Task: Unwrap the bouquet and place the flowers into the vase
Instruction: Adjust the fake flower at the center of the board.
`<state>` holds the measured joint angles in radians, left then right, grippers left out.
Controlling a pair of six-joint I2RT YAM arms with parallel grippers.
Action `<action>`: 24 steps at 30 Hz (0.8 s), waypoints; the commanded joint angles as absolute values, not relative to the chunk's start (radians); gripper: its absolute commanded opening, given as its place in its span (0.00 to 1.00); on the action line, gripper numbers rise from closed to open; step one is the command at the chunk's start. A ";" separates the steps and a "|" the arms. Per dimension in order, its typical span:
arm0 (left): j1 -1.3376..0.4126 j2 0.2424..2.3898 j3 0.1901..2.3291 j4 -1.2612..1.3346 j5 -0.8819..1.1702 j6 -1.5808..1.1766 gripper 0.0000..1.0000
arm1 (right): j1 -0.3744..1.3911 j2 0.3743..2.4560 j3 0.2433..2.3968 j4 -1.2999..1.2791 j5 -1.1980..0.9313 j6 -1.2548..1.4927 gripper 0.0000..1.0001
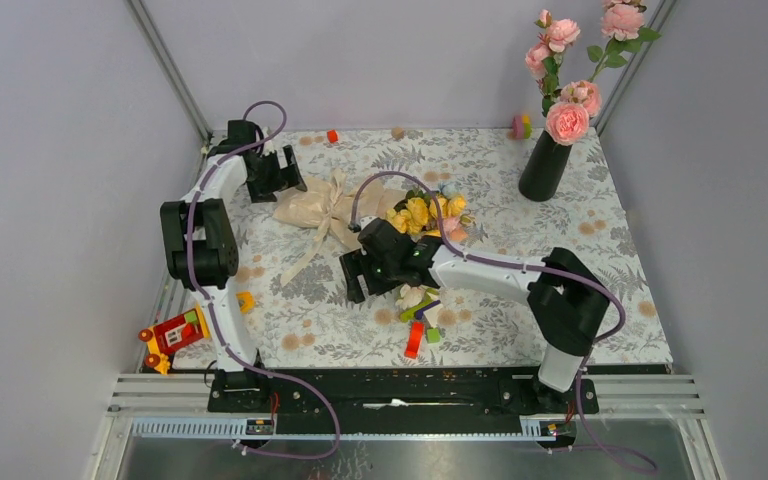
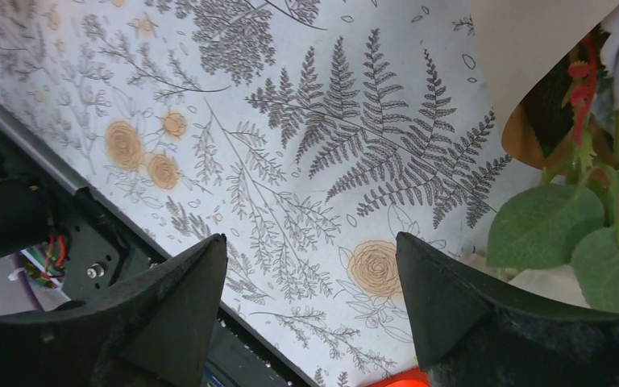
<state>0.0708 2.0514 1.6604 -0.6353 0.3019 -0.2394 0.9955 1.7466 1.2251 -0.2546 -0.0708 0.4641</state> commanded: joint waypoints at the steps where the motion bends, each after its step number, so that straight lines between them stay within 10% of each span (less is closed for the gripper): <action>1: 0.064 2.070 1.672 -0.576 0.371 -0.244 0.95 | 0.994 1.790 1.277 -0.280 -0.063 0.446 0.82; 24: -0.077 2.017 1.473 -0.540 0.265 -0.318 0.57 | 0.769 1.762 1.098 -0.260 -0.017 0.439 0.82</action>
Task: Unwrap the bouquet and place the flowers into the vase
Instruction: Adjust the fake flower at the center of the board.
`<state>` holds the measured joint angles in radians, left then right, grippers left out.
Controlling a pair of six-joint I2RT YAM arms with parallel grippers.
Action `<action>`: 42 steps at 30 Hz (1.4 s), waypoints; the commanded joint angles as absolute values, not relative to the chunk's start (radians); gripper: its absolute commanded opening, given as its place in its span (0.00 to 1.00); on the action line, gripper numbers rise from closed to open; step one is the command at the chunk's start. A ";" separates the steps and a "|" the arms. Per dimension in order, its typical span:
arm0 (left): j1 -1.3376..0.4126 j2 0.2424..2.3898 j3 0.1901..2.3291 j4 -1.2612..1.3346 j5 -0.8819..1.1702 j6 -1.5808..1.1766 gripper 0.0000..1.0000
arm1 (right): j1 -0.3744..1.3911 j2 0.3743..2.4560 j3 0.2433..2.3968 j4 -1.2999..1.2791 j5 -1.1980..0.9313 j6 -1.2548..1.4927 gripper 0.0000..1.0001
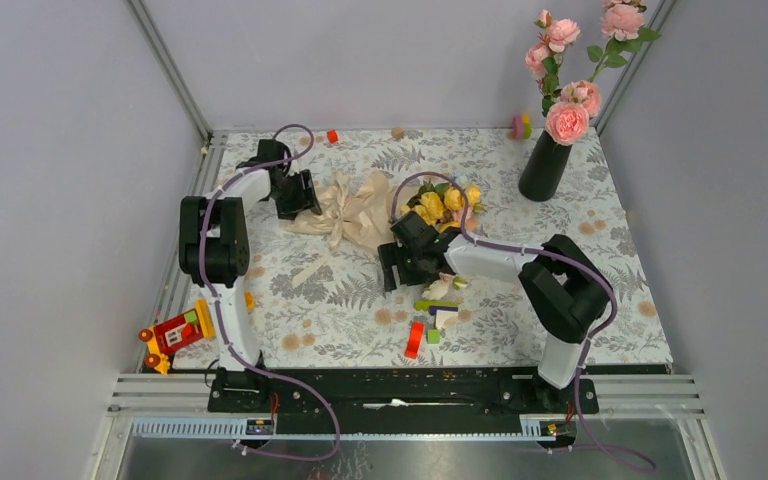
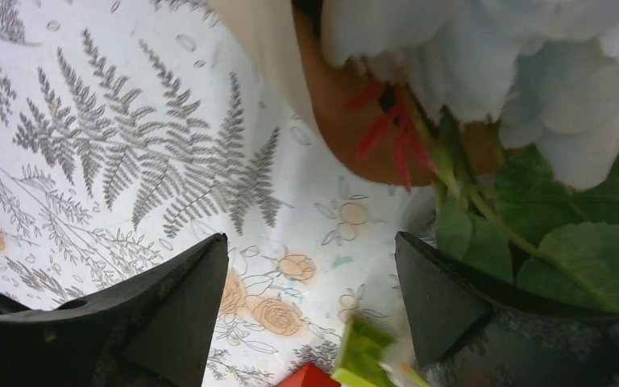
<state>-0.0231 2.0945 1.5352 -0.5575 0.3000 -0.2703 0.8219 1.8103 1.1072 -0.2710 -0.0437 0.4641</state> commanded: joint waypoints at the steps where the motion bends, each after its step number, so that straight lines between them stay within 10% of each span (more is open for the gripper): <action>1: -0.086 2.007 1.453 -0.532 0.260 -0.338 0.56 | 0.752 1.762 1.100 -0.261 -0.017 0.431 0.82; 19: -0.241 1.650 1.058 -0.387 0.282 -0.481 0.56 | 0.615 1.725 1.159 -0.311 -0.040 0.361 0.84; 28: -0.245 1.534 1.266 -0.639 0.075 -0.313 0.88 | 0.618 1.465 1.005 -0.315 -0.157 0.506 0.89; 42: -0.245 1.787 1.463 -0.444 0.257 -0.259 0.92 | 0.631 1.293 0.683 0.091 -0.086 0.955 0.82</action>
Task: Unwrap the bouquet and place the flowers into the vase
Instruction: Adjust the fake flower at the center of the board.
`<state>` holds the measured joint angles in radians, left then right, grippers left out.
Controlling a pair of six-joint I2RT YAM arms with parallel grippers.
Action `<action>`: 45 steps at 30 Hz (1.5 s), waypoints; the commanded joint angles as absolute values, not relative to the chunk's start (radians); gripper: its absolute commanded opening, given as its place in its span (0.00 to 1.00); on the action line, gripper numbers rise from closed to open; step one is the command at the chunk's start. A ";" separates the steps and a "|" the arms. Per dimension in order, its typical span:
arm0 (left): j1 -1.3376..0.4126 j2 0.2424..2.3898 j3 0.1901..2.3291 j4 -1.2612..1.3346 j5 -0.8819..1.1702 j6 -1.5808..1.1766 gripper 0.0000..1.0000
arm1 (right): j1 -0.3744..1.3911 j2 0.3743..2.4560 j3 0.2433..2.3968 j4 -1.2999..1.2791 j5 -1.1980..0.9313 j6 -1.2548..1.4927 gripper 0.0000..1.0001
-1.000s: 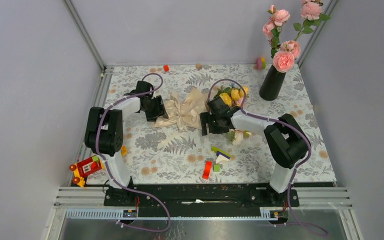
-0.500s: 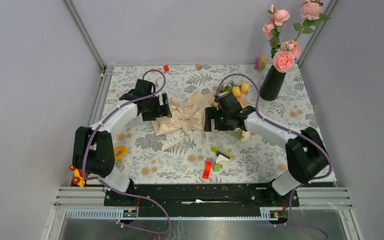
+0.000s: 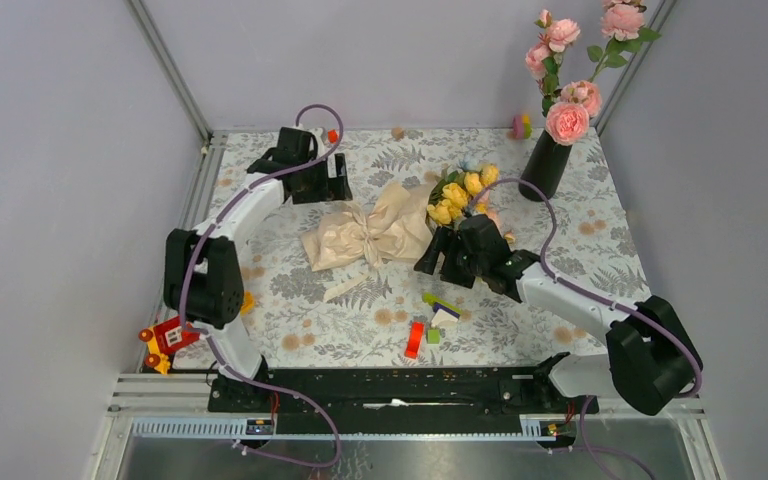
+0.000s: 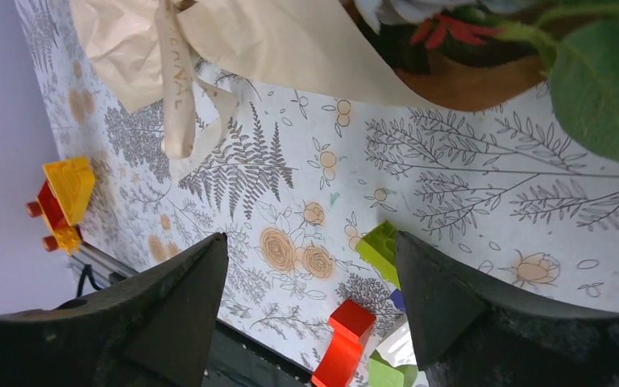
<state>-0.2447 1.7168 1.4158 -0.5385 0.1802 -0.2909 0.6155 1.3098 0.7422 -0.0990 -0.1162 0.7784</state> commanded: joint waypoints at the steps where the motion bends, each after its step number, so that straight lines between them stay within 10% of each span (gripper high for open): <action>1: -0.245 1.801 1.464 -0.424 0.263 -0.256 0.92 | 0.632 1.300 0.669 0.115 -0.075 0.967 0.81; 45: -0.503 1.501 0.761 -0.031 0.368 -0.709 0.89 | 0.505 1.920 1.166 0.042 -0.246 0.558 0.68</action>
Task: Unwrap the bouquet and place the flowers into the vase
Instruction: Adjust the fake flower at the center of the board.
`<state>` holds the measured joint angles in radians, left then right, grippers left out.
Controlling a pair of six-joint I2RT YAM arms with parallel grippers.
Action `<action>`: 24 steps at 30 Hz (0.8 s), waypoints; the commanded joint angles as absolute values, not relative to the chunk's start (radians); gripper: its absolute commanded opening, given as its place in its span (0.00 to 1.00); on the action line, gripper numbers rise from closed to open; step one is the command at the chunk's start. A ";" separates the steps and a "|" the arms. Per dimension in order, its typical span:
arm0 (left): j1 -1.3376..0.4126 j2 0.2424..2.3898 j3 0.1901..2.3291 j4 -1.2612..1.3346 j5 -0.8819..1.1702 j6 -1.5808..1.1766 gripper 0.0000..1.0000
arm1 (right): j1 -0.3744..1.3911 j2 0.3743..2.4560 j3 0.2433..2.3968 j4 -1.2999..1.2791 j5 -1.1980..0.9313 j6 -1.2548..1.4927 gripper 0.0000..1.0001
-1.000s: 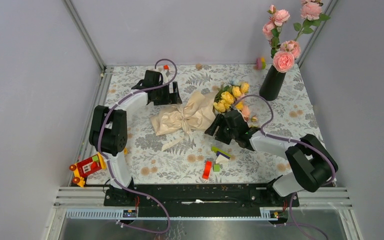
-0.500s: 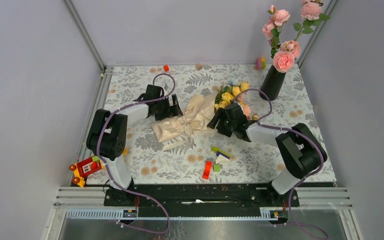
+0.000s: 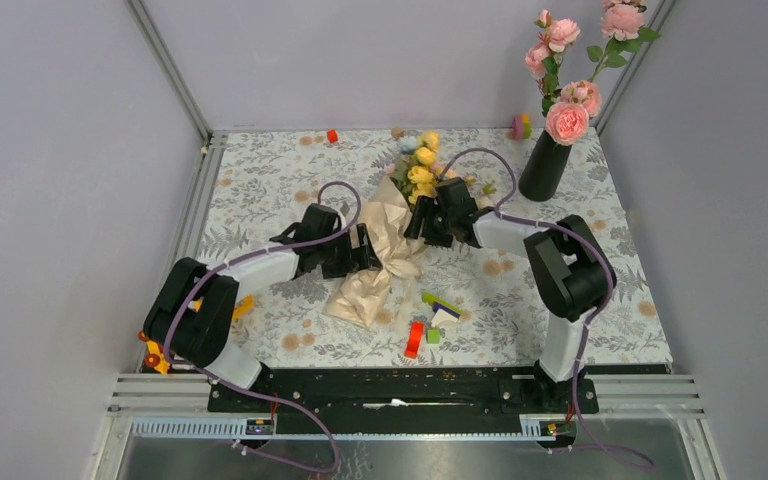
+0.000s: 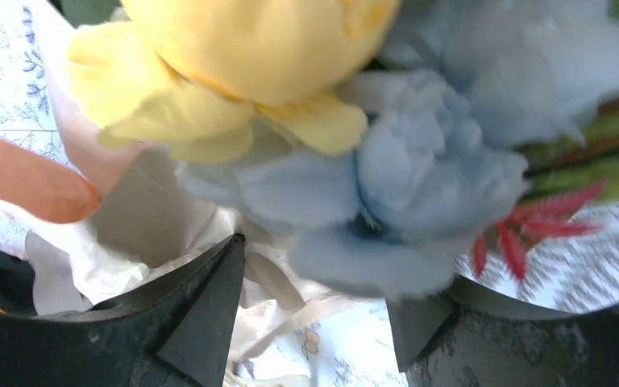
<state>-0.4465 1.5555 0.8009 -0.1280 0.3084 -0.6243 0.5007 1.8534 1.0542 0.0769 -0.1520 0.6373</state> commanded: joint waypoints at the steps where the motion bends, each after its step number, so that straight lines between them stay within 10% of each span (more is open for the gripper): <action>1: -0.518 1.499 0.751 -0.013 0.380 -0.726 0.89 | 0.505 1.938 1.190 0.030 -0.255 0.549 0.68; 24: -0.535 1.347 0.849 -0.302 0.129 -0.622 0.96 | 0.501 1.718 1.278 -0.257 -0.202 0.327 0.88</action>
<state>-0.5629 1.4071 0.8303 -0.2394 0.2092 -0.6651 0.4999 1.8889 1.3079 -0.1913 -0.2260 0.3943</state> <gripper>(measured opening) 0.942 0.866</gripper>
